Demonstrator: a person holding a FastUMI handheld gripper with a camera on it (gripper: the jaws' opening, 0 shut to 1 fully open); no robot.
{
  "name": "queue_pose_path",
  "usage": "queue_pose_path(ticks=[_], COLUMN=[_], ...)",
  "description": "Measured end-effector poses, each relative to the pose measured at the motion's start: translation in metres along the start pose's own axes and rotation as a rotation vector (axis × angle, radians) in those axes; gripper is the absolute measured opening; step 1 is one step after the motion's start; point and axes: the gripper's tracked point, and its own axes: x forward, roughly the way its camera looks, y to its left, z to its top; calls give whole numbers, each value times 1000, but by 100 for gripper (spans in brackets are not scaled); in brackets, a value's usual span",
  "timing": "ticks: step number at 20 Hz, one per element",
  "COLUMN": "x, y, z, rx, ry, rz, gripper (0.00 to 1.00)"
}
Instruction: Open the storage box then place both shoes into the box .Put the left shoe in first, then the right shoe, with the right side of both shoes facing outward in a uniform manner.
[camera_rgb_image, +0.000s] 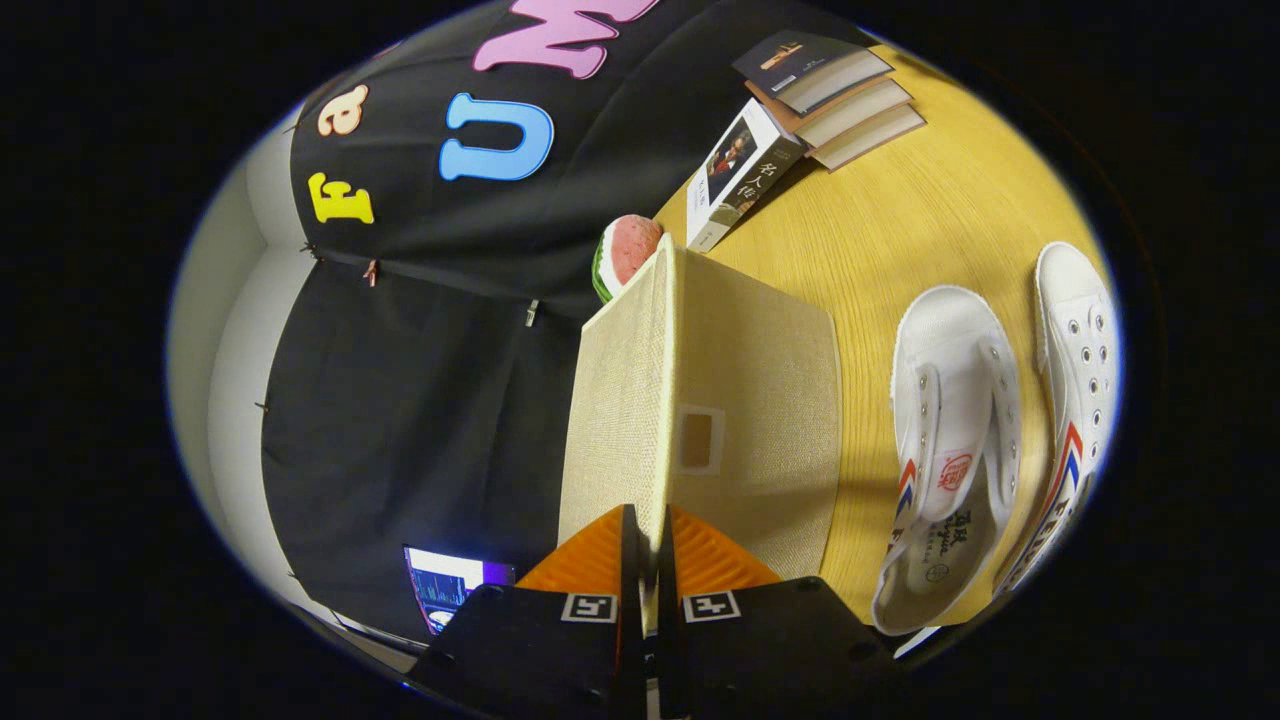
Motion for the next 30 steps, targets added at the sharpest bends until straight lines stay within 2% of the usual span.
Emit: queue_pose_path(ticks=[2, 8, 14, 20, 22, 23, 25, 28, 30], x=[-5, 2, 47, 107, 126, 132, 138, 144, 145], y=[24, 108, 193, 233, 238, 240, 240, 236, 235], z=[6, 16, 4, -22, -28, -30, -34, -42, -46], rx=[-11, -147, -282, -384, -426, -440, -448, -460, -461], ry=[-24, -40, -36, 5, 16, 20, 25, 49, 57], rz=[29, 67, 96, 109, 104, 103, 102, 95, 95], gripper=[7, 9, 10, 14, 18, 25, 27, 44, 62])
